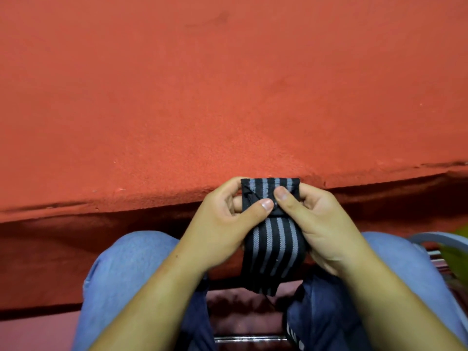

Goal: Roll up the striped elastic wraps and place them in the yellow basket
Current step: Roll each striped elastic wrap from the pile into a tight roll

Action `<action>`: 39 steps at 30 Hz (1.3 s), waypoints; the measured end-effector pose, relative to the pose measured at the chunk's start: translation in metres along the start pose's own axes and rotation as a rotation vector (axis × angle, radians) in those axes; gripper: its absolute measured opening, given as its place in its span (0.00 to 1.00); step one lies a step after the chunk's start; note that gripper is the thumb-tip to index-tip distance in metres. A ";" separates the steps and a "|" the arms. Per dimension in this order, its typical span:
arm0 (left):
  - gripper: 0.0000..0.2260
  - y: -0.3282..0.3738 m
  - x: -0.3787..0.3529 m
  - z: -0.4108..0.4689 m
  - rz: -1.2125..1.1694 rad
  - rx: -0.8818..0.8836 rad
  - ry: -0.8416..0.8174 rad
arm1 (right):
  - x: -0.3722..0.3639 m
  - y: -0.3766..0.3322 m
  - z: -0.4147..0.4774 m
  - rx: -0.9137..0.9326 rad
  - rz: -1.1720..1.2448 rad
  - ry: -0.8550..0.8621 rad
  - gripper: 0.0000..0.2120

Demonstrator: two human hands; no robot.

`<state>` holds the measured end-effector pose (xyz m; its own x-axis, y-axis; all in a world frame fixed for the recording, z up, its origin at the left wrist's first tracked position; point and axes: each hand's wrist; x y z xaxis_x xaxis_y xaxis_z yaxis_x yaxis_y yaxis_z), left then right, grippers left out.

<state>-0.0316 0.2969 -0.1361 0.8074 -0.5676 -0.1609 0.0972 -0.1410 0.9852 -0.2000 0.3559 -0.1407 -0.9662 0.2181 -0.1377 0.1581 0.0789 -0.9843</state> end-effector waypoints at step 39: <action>0.10 -0.007 -0.008 0.011 0.144 -0.200 0.148 | -0.010 0.015 -0.002 -0.052 0.004 0.005 0.13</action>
<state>-0.0455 0.2936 -0.1424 0.8960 -0.4435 -0.0231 0.0768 0.1035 0.9917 -0.1878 0.3572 -0.1539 -0.9645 0.2237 -0.1404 0.1720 0.1285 -0.9767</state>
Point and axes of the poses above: each hand's wrist, its own z-axis towards the middle knuckle, its own x-axis out of the back of the hand, y = z × x, and after that the axes turned 4 degrees about -z, right-handed
